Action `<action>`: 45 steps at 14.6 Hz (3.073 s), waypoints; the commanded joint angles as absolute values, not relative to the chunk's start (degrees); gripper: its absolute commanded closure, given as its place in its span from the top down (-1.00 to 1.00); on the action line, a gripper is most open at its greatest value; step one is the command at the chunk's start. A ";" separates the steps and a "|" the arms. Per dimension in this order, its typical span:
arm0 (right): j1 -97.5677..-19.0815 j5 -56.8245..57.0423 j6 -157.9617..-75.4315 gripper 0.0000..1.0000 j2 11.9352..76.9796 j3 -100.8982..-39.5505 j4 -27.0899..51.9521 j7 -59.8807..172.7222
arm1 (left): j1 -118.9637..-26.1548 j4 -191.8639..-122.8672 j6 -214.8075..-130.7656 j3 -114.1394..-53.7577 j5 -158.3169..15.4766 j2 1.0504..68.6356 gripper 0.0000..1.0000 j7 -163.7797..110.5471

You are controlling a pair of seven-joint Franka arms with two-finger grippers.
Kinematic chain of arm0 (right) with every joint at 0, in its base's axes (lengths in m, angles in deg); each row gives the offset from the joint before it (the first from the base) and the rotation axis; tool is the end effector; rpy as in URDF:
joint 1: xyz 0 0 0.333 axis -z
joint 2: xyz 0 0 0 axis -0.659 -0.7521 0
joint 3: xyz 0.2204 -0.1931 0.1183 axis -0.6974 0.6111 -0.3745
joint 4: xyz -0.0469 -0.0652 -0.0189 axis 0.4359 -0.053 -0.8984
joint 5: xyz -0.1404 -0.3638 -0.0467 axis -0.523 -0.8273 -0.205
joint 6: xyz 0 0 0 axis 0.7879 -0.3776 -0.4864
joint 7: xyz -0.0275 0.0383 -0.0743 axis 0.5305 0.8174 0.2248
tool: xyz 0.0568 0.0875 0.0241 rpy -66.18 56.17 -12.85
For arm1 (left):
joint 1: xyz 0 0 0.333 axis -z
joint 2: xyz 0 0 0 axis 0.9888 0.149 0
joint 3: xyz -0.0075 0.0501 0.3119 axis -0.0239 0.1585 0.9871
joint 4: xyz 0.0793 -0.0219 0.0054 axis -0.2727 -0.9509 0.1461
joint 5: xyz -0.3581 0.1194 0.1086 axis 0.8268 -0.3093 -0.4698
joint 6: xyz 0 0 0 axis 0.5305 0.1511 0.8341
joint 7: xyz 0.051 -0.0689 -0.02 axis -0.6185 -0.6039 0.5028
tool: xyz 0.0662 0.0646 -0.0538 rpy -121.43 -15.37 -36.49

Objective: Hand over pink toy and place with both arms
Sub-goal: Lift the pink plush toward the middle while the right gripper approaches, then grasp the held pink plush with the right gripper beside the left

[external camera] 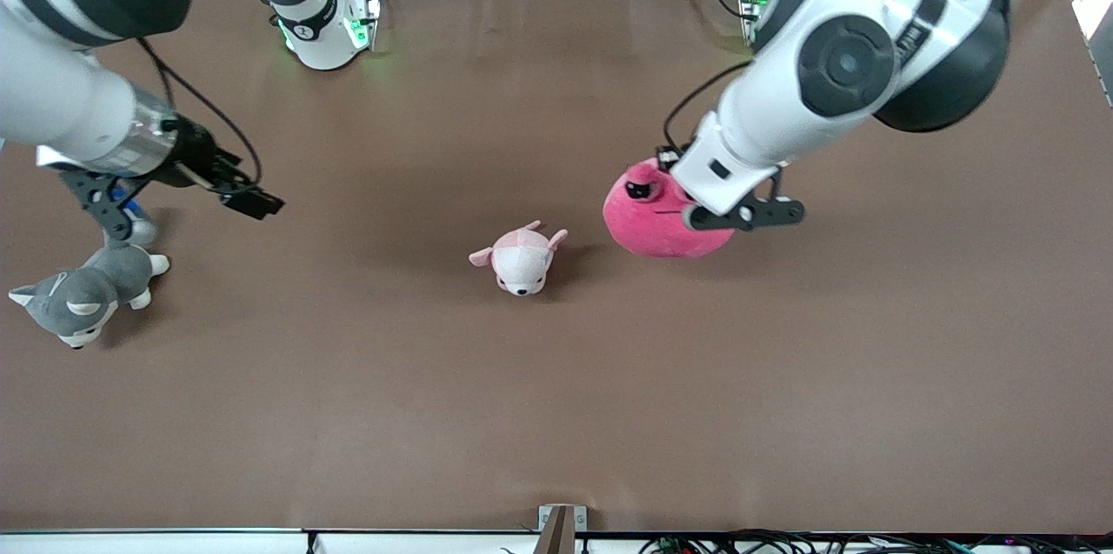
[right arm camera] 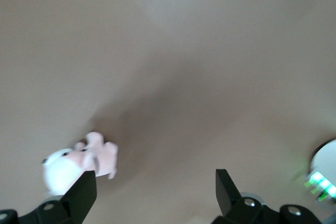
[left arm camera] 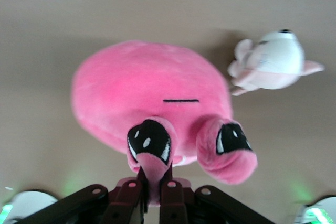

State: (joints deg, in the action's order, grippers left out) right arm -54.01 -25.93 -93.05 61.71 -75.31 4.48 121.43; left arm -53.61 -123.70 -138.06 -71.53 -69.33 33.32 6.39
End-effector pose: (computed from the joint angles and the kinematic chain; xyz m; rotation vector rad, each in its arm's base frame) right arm 0.5677 0.1455 0.5594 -2.7650 1.2424 0.2849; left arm 0.5458 -0.3723 0.5567 3.0055 0.1415 -0.3730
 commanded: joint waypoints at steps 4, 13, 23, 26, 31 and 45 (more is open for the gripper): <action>-66.69 -23.82 -100.29 1.00 60.72 -74.79 4.82 149.03 | -46.38 -119.09 -143.60 -70.90 -65.74 33.65 -1.00 18.26; -79.10 -23.82 -108.65 1.00 59.04 -74.79 4.73 169.81 | -38.19 -119.09 -154.84 -71.07 -65.56 35.06 -1.00 25.82; -79.02 -23.90 -106.99 0.90 59.22 -74.79 4.73 169.03 | -37.22 -119.09 -157.40 -71.07 -65.56 36.12 -1.00 27.23; -78.67 -23.90 -104.88 0.78 59.57 -74.71 4.55 167.10 | -37.14 -119.09 -157.66 -71.07 -65.56 36.12 -1.00 27.23; -78.49 -23.90 -104.52 0.43 60.01 -74.71 4.55 167.01 | -37.05 -119.18 -157.75 -70.98 -65.56 36.12 -1.00 27.23; -78.32 -23.73 -103.47 -0.99 60.63 -74.36 4.20 165.17 | -37.05 -119.26 -157.75 -70.90 -65.56 35.94 -0.99 27.14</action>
